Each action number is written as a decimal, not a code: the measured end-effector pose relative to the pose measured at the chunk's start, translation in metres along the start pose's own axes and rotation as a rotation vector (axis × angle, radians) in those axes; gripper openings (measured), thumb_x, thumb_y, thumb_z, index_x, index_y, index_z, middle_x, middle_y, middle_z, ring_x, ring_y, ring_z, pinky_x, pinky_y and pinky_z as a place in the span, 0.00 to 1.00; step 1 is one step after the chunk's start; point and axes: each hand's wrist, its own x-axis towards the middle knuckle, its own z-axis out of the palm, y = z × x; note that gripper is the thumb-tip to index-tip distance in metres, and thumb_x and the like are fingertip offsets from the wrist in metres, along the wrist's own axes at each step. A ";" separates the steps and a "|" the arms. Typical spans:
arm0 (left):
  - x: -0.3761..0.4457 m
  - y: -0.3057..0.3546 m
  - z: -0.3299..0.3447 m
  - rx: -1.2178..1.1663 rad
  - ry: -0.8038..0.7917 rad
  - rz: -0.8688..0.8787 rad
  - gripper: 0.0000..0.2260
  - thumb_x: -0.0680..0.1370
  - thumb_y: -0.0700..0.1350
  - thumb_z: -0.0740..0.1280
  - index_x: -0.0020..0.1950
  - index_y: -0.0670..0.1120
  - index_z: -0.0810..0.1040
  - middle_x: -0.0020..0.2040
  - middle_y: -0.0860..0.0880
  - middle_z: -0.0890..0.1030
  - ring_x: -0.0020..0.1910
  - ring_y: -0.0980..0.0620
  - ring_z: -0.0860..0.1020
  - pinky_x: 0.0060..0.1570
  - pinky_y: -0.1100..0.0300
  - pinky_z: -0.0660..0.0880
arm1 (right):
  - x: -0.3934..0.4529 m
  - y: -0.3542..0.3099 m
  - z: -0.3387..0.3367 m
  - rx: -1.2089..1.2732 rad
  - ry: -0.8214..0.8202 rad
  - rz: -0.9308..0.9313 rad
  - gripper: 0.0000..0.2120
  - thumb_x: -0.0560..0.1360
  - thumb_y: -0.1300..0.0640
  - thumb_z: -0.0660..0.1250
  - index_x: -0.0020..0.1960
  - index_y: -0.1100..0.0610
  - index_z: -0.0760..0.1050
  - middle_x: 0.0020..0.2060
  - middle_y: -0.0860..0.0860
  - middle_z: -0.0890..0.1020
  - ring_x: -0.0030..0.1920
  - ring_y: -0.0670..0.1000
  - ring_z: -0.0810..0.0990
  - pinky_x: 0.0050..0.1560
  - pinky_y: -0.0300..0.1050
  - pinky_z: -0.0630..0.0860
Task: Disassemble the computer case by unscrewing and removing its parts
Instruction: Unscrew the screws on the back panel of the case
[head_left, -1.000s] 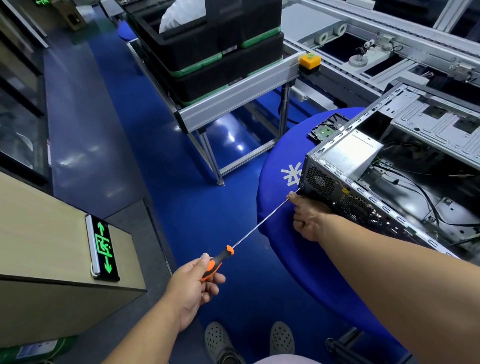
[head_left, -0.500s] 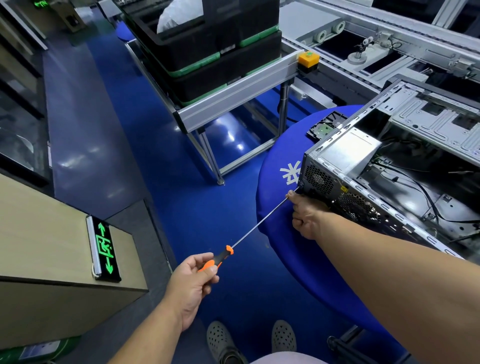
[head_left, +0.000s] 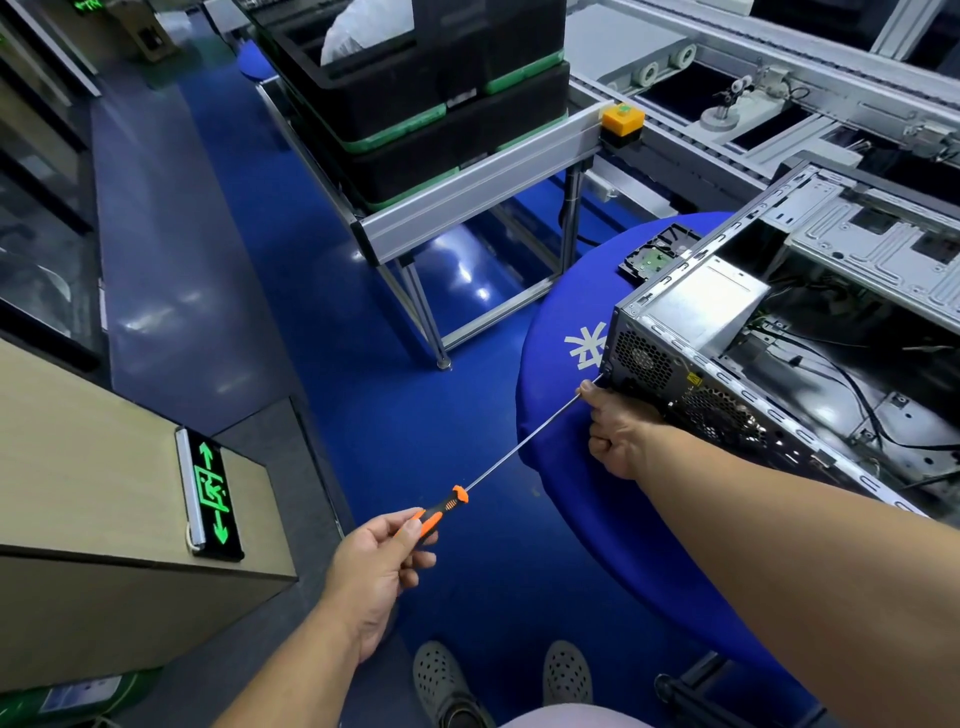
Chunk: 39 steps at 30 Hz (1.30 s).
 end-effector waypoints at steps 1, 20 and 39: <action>0.000 0.000 0.000 -0.016 -0.010 -0.011 0.09 0.85 0.45 0.68 0.61 0.45 0.84 0.51 0.41 0.88 0.39 0.50 0.83 0.34 0.60 0.76 | 0.000 0.000 0.000 0.000 -0.004 -0.002 0.11 0.78 0.49 0.73 0.41 0.50 0.74 0.24 0.45 0.60 0.23 0.45 0.53 0.20 0.39 0.52; 0.001 0.005 0.009 -0.098 -0.032 -0.129 0.11 0.83 0.48 0.71 0.57 0.42 0.84 0.44 0.45 0.85 0.36 0.52 0.80 0.33 0.60 0.74 | 0.000 0.000 0.000 0.018 -0.004 -0.008 0.10 0.78 0.49 0.73 0.42 0.50 0.75 0.24 0.45 0.61 0.22 0.45 0.54 0.20 0.39 0.53; 0.002 0.000 0.000 0.093 -0.031 0.022 0.08 0.84 0.41 0.68 0.61 0.49 0.82 0.51 0.41 0.88 0.40 0.48 0.84 0.33 0.59 0.75 | -0.002 -0.001 0.001 0.027 -0.006 -0.011 0.10 0.78 0.50 0.73 0.43 0.50 0.74 0.24 0.45 0.60 0.22 0.44 0.54 0.20 0.38 0.53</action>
